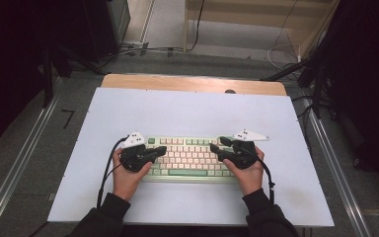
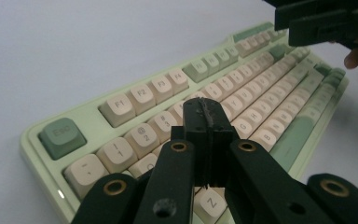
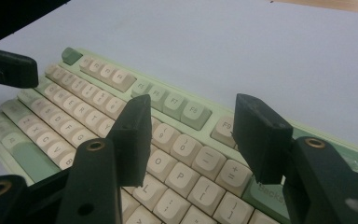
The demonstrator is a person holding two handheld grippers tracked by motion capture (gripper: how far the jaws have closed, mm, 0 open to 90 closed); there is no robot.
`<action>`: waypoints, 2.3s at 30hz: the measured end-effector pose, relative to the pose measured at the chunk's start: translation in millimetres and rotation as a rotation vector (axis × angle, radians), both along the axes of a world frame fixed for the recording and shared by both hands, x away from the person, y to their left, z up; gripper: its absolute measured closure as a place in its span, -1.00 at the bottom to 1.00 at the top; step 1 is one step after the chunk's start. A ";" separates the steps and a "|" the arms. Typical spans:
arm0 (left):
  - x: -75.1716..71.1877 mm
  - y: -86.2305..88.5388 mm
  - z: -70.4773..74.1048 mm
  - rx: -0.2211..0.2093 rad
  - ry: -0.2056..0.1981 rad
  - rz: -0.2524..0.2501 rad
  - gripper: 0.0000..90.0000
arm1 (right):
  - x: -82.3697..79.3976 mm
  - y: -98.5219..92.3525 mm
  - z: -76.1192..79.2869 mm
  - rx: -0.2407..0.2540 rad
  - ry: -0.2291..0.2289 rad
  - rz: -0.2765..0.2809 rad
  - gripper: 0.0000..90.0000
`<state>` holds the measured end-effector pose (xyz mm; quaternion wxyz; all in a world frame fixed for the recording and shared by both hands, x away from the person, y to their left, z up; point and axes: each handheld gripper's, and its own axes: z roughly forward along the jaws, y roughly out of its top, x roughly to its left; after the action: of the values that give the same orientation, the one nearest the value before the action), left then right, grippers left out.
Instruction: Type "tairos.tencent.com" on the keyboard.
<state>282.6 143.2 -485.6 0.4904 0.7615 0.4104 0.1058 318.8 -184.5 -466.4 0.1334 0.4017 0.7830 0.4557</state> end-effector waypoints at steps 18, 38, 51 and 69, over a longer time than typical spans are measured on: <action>1.9 -7.2 -7.3 0.069 0.057 -0.028 1.00 | 0.4 0.2 -0.8 -0.002 0.007 0.005 0.03; 1.3 7.4 0.3 -0.116 -0.032 0.005 0.18 | 0.3 -0.9 -0.8 0.000 0.007 0.005 0.03; 3.4 25.6 -2.2 -0.126 -0.048 0.170 0.00 | -0.1 -2.7 0.1 0.002 0.004 0.001 0.03; 4.6 29.7 -3.7 -0.143 -0.032 0.195 0.00 | -4.8 -3.9 1.4 -0.002 0.004 0.013 0.04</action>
<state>287.3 172.9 -489.3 0.5372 0.6793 0.4812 0.1358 314.0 -188.4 -465.0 0.1294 0.3974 0.7863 0.4551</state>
